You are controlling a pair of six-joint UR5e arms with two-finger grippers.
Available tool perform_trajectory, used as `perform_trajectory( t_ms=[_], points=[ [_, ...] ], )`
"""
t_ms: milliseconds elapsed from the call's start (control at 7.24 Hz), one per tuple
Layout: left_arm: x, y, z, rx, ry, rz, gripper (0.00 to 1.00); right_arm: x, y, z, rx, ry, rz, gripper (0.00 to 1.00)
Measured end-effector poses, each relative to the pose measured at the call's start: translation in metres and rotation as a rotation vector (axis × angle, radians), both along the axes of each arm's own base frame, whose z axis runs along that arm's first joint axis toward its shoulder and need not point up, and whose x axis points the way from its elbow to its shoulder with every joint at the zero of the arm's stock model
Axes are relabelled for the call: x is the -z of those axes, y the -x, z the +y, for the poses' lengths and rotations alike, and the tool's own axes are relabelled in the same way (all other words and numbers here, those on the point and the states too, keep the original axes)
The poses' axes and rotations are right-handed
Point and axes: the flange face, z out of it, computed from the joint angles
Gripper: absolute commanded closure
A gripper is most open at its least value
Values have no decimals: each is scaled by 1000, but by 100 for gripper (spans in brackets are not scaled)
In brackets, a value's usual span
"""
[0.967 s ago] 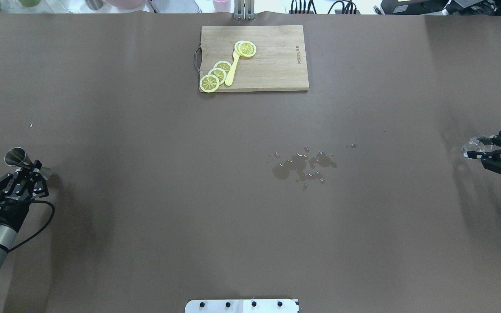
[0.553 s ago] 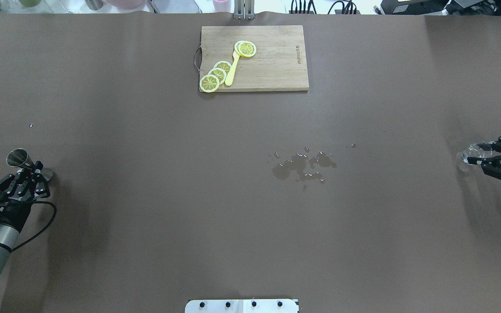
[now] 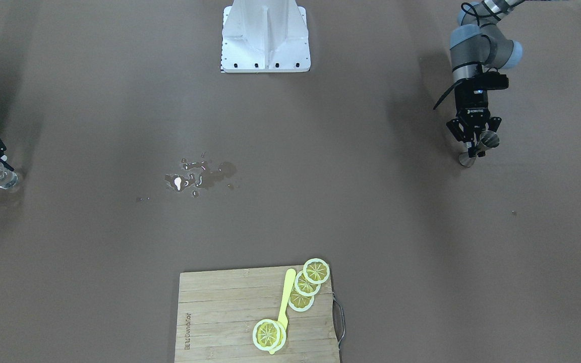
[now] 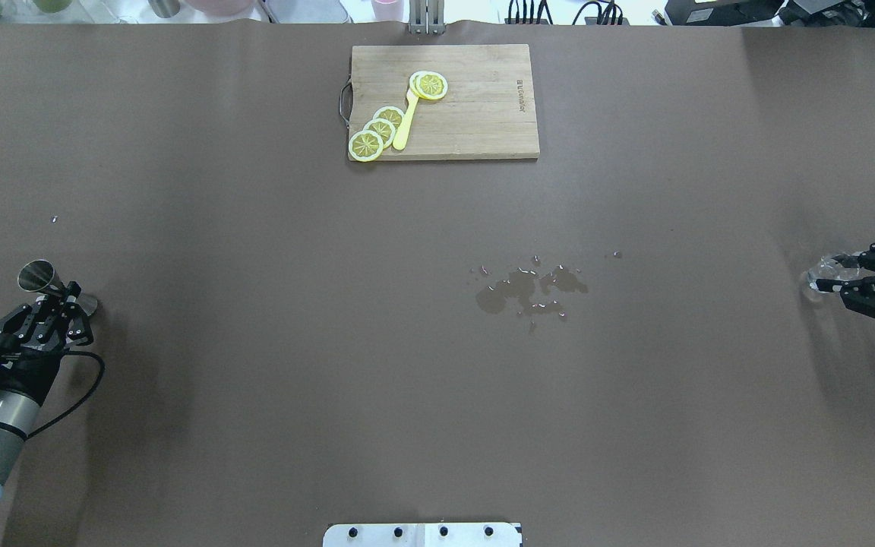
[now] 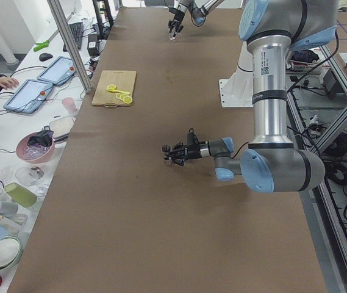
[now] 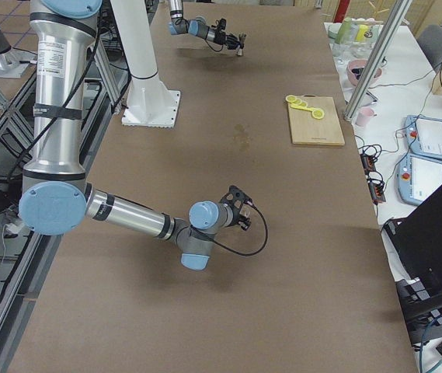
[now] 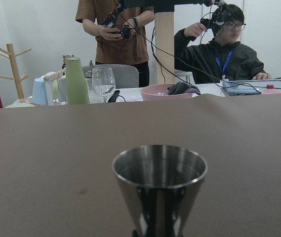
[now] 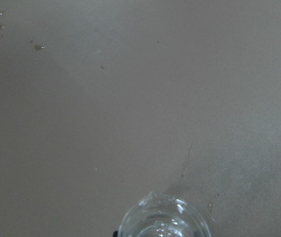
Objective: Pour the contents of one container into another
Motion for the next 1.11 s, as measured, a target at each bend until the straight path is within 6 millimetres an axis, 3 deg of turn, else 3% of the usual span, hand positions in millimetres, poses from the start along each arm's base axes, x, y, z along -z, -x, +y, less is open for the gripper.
perform_trajectory(
  t_ms=[276,414,553,691,1105],
  points=[
    [1,-2,0,-2,0,2,62,-8,-1,4,5,-1,-3,100],
    [2,-3,0,-3,-1,3,38,-10,-2,6,8,-1,-4,78],
    [3,-4,0,-4,-2,2,3,-12,-3,8,13,-1,-7,38],
    [3,-6,0,-5,-3,1,2,-13,-3,9,17,-2,-11,0],
    [4,-9,2,-20,-11,-29,2,-10,-2,14,56,0,-26,0]
  ],
)
